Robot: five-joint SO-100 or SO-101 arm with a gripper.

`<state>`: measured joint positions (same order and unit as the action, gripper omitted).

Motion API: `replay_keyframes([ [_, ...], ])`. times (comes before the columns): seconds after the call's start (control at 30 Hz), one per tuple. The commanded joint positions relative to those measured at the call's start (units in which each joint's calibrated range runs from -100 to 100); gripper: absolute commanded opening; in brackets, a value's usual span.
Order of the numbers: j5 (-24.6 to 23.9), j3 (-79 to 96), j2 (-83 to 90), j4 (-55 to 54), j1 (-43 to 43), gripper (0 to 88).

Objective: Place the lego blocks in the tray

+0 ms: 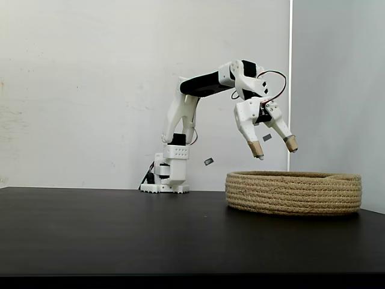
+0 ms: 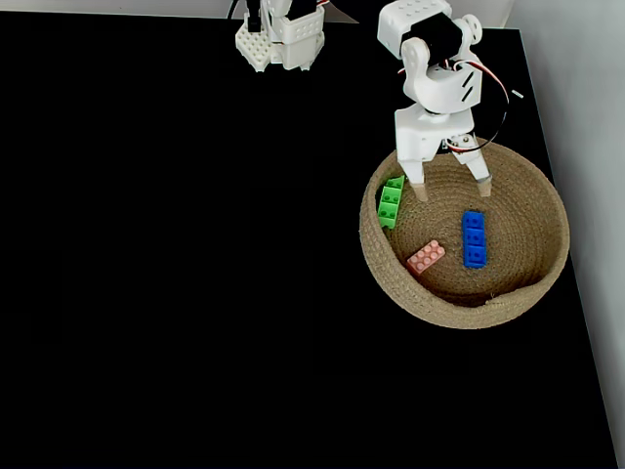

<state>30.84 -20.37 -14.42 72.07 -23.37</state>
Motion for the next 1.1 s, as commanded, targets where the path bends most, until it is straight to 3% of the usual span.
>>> replay_keyframes([
  [0.0, -0.59, 0.99, 11.07, -0.22, 3.50, 12.3],
  [0.1, 0.00, 9.66, 19.41, -1.22, 7.87, 0.0],
  [0.5, 11.72, 61.91, 51.99, -15.30, 27.33, 0.0],
  [0.87, 16.21, 101.13, 80.11, -20.30, 27.25, 0.0],
  [1.07, 17.88, 113.80, 95.93, -12.97, 27.74, 0.0],
])
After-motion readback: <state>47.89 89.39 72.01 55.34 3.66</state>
